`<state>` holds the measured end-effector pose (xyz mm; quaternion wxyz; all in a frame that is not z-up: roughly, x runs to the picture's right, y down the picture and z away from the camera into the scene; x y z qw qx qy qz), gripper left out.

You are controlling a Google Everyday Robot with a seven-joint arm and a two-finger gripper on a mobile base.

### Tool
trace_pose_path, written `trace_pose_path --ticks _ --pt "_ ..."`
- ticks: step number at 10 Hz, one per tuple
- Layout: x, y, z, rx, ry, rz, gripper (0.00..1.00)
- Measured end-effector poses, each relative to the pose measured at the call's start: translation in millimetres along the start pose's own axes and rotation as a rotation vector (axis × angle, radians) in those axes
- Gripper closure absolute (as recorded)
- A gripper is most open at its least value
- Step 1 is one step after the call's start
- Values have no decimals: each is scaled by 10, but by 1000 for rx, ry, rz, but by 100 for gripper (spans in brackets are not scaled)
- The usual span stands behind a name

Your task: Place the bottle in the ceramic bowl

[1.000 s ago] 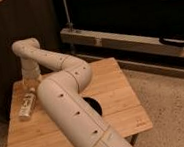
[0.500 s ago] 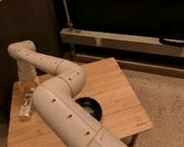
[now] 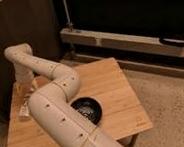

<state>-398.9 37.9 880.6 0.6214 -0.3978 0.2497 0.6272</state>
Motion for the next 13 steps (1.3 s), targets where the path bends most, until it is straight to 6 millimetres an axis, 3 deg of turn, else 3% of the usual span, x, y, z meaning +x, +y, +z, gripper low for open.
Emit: trace_pose_path --ticks 6,7,13 --pt "25 -32 267 49 23 16 35" --pt "34 -37 300 51 27 17 39" --pt "68 -27 301 54 42 -56 96"
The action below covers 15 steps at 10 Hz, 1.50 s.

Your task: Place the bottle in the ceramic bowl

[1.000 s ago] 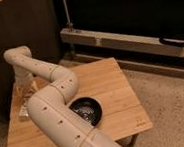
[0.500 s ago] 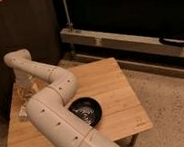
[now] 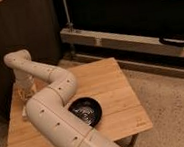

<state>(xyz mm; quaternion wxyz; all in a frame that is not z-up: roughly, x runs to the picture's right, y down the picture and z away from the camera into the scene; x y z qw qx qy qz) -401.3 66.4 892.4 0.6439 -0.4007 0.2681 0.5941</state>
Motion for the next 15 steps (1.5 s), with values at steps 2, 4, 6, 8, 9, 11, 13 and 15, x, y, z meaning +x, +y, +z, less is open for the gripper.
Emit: trace_pose_path --ticks 2,4,6,8,9,11,13,15 --pt "-4 -50 -16 13 2 -8 100" --pt "-4 -153 -25 46 1 -12 100" --pt "2 -202 10 76 -9 -26 88" --pt "23 -178 34 92 -14 -41 70" --pt "15 -188 25 91 -16 -41 58" --pt "19 -182 34 92 -15 -40 38" --pt "29 -166 36 93 -13 -42 22" --pt "34 -164 39 95 -11 -42 20"
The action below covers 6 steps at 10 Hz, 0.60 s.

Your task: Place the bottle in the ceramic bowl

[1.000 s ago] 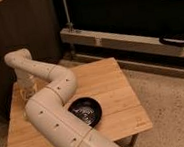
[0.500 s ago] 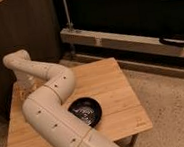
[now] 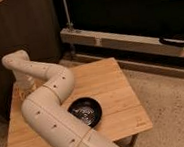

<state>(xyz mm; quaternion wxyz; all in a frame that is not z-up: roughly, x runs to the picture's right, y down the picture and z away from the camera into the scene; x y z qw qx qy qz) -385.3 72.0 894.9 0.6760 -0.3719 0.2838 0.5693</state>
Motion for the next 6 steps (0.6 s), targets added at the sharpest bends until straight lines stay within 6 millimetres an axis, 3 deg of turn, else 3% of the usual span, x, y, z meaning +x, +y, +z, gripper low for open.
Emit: trace_pose_path --ticks 6 --pt "117 -63 59 -59 -35 -125 20"
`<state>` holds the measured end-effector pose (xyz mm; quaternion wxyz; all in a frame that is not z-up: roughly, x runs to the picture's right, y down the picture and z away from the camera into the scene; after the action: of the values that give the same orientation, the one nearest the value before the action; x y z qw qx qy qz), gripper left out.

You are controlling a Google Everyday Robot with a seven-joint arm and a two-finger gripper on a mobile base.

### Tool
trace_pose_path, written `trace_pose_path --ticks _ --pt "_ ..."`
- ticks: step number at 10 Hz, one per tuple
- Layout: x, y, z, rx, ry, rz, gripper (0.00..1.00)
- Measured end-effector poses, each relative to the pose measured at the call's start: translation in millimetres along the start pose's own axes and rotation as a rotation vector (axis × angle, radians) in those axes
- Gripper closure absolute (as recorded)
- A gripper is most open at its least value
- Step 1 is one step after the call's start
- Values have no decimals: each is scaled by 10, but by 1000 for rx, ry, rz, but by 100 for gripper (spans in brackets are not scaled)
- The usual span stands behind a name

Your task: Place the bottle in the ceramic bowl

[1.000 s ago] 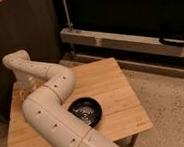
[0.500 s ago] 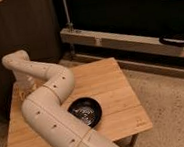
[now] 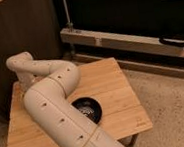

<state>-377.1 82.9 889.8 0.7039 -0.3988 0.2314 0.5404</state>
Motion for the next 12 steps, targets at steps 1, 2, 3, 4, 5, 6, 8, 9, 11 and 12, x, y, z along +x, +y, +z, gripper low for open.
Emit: trace_pose_path --ticks 1,2,3,4,5,6,8,9,11,12 --pt "-7 -29 -9 -13 -8 -6 20" --pt "7 -35 -3 -22 -10 -18 20" --pt "11 -59 -5 -33 -15 -27 20" --pt "14 -82 -7 -37 -15 -29 20" --pt "8 -90 -7 -45 -15 -34 22" --pt "10 -81 24 -86 -2 -56 30" --pt "-9 -162 69 -229 40 -107 52" --pt "-4 -142 88 -255 54 -134 63" --pt "13 -65 87 -229 55 -179 82" --pt "32 -6 86 -196 54 -202 94"
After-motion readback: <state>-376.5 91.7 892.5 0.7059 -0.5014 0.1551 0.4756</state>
